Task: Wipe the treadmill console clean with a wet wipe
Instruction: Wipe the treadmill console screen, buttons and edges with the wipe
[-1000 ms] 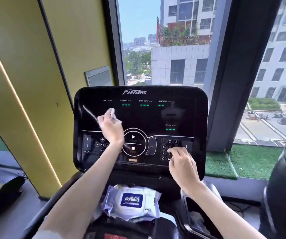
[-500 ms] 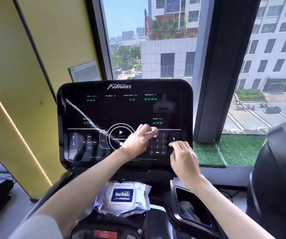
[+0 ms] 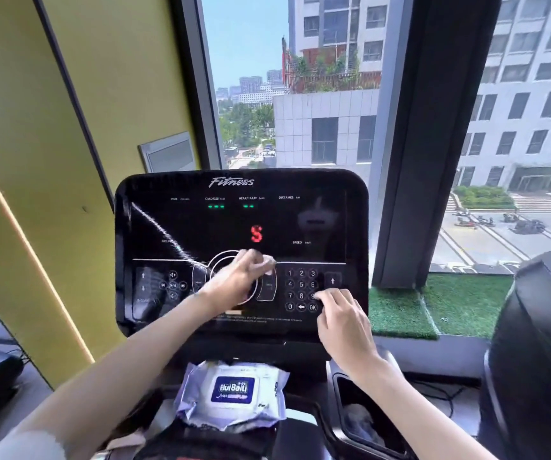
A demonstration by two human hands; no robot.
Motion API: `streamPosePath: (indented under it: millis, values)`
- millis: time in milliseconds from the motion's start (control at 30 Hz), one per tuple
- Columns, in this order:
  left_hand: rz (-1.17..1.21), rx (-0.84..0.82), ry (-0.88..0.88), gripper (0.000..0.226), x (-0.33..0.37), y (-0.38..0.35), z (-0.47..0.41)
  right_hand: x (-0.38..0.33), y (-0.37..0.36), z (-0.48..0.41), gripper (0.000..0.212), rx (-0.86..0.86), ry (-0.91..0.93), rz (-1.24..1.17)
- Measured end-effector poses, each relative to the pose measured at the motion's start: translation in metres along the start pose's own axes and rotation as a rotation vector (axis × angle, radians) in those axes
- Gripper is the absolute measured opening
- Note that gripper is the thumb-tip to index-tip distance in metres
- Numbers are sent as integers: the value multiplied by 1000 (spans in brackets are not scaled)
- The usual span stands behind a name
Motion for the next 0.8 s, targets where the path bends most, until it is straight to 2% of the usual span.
streamPosePath:
  millis: [67,133,167,200,233,267,367,400,433,467,500,533,633,667,700,800]
  values:
    - [-37,231,247,79,-45,31,-6,-1,2,-1,37,2,3,1]
    - [-34,471,610,66,-70,53,-25,-3,2,-5,36,-1,3,1]
    - [-30,539,755,61,-67,56,-36,-5,0,-7,36,0,2,0]
    - [-13,567,806,60,-56,52,-48,-6,-2,-9,36,3,-1,-2]
    - [12,554,764,62,-36,43,-59,-8,-5,-10,36,1,-6,-5]
    - [22,493,644,65,-13,30,-65,-10,-9,-10,35,-10,-12,-10]
    - [-15,77,105,69,46,-16,-49,-19,-19,-5,36,-55,-2,-8]
    - [-34,-15,-33,68,48,-21,-34,-21,-22,-2,36,-64,10,-8]
    - [-57,-49,-110,68,38,-18,-19,-24,-23,0,36,-65,17,-11]
    - [-66,-25,-113,69,20,-9,-6,-25,-24,2,36,-64,17,-14]
    - [-58,47,-32,69,0,4,6,-27,-25,4,37,-61,13,-14]
    - [-53,147,121,66,-28,19,16,-29,-26,5,37,-58,7,-9]
    - [77,576,896,45,-106,76,41,-40,-27,4,40,-51,-16,17]
    - [147,723,1072,45,-121,90,48,-46,-28,3,40,-49,-20,23]
    - [147,819,1144,44,-128,100,50,-52,-29,2,41,-47,-20,28]
    - [166,872,1035,47,-131,116,53,-74,-36,-2,39,-42,-12,45]
Point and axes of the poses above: each hand's wrist, its own z-axis away from the middle knuckle, its own y-axis out of the back of the hand, x = y × z, the point moved 3 cm from there along -z, towards the middle knuckle, and after that the axes turned 4 degrees about x, right-handed, at the moved point
